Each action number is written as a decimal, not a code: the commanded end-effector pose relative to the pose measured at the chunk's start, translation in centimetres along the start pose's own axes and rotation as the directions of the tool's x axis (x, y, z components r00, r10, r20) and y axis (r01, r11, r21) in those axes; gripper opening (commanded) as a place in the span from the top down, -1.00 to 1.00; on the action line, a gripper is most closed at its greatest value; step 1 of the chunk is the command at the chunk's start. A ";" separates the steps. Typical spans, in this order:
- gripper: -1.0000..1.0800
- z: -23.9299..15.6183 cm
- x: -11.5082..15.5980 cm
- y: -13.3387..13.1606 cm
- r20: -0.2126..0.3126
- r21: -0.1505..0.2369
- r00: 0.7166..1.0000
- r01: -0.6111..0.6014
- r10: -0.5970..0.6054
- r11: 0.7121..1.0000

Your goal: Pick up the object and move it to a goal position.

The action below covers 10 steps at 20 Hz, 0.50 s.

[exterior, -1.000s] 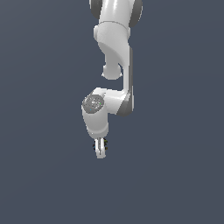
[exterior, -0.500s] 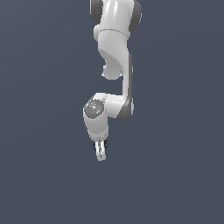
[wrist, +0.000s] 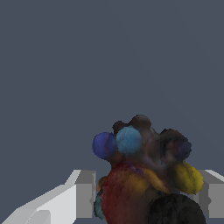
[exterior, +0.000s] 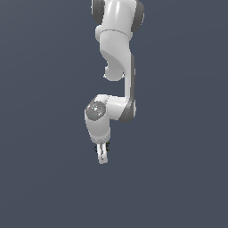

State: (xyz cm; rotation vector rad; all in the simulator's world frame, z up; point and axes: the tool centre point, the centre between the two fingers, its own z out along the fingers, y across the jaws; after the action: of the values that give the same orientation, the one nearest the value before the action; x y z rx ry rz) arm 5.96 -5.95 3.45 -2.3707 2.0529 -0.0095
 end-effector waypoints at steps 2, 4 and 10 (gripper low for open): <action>1.00 -0.2 -0.3 -0.1 0.000 0.000 1.000 0.000 0.000 1.000; 1.00 -0.6 -0.9 -0.3 0.000 0.000 1.000 0.000 0.000 1.000; 1.00 -2.6 -4.3 -1.6 0.000 -0.002 1.000 0.000 0.000 1.000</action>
State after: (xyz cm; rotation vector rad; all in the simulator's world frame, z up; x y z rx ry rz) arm 6.62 -2.63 5.31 -2.3713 2.0566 -0.0064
